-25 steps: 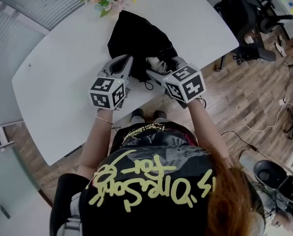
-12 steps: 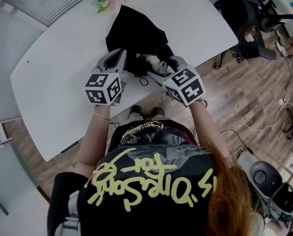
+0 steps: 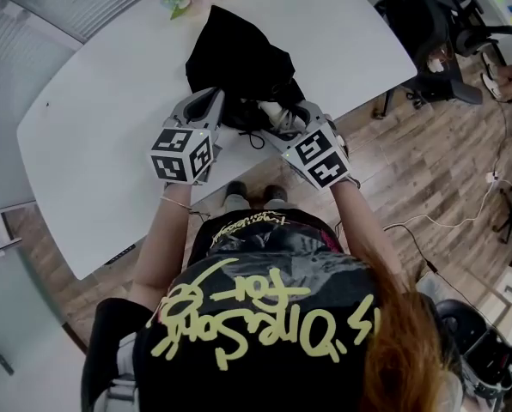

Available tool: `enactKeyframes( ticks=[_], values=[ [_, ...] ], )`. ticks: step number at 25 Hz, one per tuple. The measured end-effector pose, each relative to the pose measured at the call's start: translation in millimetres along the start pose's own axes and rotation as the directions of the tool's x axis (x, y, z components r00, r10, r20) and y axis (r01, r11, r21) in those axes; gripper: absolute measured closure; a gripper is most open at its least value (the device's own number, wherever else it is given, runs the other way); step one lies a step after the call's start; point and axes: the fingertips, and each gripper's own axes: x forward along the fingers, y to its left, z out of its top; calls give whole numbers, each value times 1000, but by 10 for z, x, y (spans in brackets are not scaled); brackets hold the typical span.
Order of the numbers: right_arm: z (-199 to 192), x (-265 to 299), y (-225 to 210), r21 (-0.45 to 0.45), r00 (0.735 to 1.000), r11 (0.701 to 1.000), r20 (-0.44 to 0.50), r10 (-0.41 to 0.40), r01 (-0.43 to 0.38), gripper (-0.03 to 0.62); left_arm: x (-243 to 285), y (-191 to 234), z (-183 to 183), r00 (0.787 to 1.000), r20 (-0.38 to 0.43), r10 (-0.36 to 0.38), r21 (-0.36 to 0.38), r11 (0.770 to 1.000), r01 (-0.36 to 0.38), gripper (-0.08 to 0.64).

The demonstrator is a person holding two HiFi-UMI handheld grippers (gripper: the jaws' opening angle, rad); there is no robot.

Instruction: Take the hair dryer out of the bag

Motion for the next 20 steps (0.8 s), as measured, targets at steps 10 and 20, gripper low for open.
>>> enactKeyframes(
  ticks=[10, 20],
  values=[
    [91, -90, -40, 155, 998, 988, 51, -29, 20, 308, -45, -27, -55, 999, 5, -42, -12, 999, 42, 540],
    [348, -12, -159, 109, 998, 994, -59, 29, -22, 308, -74, -38, -94, 997, 17, -72, -30, 997, 72, 540]
  ],
)
